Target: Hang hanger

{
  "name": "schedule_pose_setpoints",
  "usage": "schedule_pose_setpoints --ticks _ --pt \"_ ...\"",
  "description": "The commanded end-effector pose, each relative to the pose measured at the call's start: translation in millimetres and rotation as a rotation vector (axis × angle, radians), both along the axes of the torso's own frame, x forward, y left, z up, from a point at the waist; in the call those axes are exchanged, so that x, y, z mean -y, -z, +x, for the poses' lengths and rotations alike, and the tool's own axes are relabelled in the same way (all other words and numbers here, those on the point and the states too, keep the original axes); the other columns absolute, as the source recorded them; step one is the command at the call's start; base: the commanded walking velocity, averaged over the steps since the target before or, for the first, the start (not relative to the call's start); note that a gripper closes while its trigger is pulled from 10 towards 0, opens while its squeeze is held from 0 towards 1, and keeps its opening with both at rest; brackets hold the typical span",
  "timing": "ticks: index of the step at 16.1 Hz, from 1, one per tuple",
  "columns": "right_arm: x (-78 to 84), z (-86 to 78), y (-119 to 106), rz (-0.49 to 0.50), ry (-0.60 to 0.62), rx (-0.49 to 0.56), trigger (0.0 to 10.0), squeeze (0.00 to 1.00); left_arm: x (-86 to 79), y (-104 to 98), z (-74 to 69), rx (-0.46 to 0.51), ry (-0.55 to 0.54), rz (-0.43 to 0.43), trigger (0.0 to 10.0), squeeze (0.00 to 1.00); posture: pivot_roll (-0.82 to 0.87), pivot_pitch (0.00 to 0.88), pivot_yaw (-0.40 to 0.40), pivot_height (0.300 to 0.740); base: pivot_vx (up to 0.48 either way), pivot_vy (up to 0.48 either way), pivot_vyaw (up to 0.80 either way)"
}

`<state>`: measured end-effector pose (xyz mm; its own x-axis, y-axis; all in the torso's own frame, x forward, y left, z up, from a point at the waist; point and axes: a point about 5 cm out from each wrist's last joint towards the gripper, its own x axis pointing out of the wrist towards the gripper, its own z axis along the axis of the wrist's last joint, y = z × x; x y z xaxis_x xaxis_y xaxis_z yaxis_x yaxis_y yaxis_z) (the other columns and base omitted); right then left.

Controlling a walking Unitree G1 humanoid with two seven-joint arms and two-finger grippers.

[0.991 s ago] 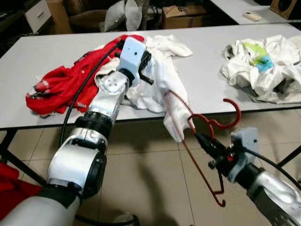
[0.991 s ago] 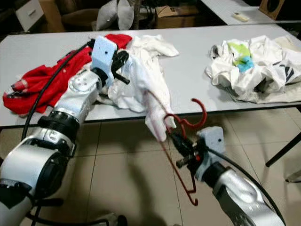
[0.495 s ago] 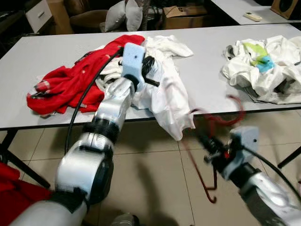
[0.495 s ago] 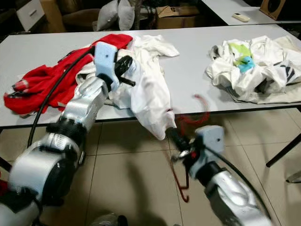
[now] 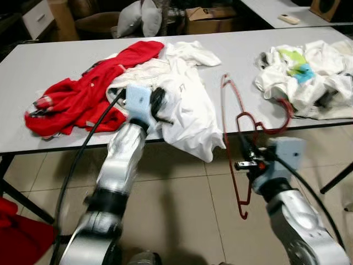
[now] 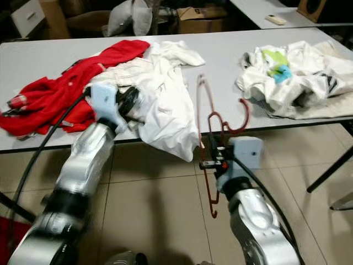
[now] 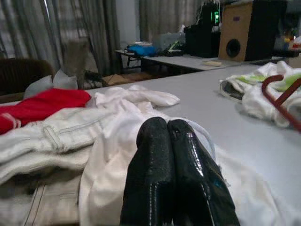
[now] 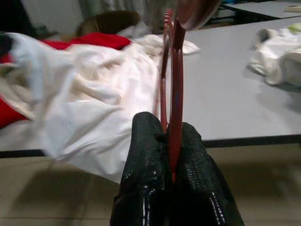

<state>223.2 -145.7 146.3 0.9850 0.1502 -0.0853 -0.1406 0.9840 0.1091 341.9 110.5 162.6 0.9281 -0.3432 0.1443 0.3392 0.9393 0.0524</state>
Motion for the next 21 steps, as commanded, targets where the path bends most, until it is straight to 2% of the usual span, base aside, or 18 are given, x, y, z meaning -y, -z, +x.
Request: schedule_pose_setpoints --ticks 1,2,4,7,8,9,14,16,17,18,21 --pt "-1.7 3.8 -0.9 -0.015 0.008 0.012 10.0 0.00 1.2 -3.7 -3.3 0.005 0.002 0.000 10.0 0.00 -0.05 0.016 0.035 0.740 0.371 0.000 0.00" --pt "-1.3 6.9 -1.8 -0.033 0.011 0.016 10.0 0.00 -0.6 -3.2 -6.2 -0.007 -0.012 -0.022 10.0 0.00 -0.05 0.015 0.026 0.740 0.379 0.000 0.00" --pt "-1.0 12.9 -3.5 -0.057 0.012 0.019 10.0 0.00 -4.4 -2.5 -11.5 -0.016 -0.028 -0.004 10.0 0.00 -0.04 0.013 0.017 0.740 0.412 0.000 0.00" --pt "-4.3 16.7 -3.2 -0.058 -0.017 0.029 10.0 0.00 -10.0 -3.0 -13.0 -0.031 -0.055 0.005 10.0 0.00 -0.03 0.015 0.015 0.740 0.417 0.000 0.80" --pt "-5.2 16.3 -3.1 0.022 -0.011 0.025 10.0 0.00 -9.4 -3.9 -13.3 -0.036 -0.049 0.010 10.0 0.00 -0.04 0.016 0.018 0.740 0.420 0.000 0.00" --pt "-6.8 15.6 -3.1 0.045 -0.026 0.021 10.0 0.00 -8.8 -5.1 -13.2 -0.039 -0.046 0.011 10.0 0.00 -0.04 0.019 0.024 0.740 0.416 0.000 0.00" --pt "-10.1 10.7 -2.7 0.026 -0.058 0.026 10.0 0.00 -4.5 -8.3 -11.1 -0.048 -0.029 0.018 10.0 0.00 -0.04 0.023 0.033 0.740 0.409 0.000 0.00" --pt "-6.5 5.1 -2.9 0.027 -0.060 0.031 10.0 0.00 3.6 -9.6 -10.4 -0.043 0.038 0.025 10.0 0.00 -0.05 0.024 0.034 0.740 0.000 0.000 0.00" --pt "-5.1 -3.4 -3.6 0.028 -0.077 0.045 10.0 0.00 7.8 -9.7 -6.1 -0.057 0.074 0.052 2.4 0.00 -0.05 0.025 0.032 0.740 0.000 0.000 0.00" --pt "-5.0 -14.4 -3.8 0.038 -0.113 0.055 10.0 0.00 13.0 -12.7 0.2 -0.061 0.116 0.084 0.0 0.00 -0.05 0.026 0.034 0.740 0.000 0.000 0.00" --pt "-2.1 -27.7 -14.5 0.066 -0.189 0.122 10.0 0.00 19.9 -29.6 17.1 -0.029 0.170 0.158 0.0 0.00 -0.07 0.022 0.041 0.740 0.000 0.000 0.00"
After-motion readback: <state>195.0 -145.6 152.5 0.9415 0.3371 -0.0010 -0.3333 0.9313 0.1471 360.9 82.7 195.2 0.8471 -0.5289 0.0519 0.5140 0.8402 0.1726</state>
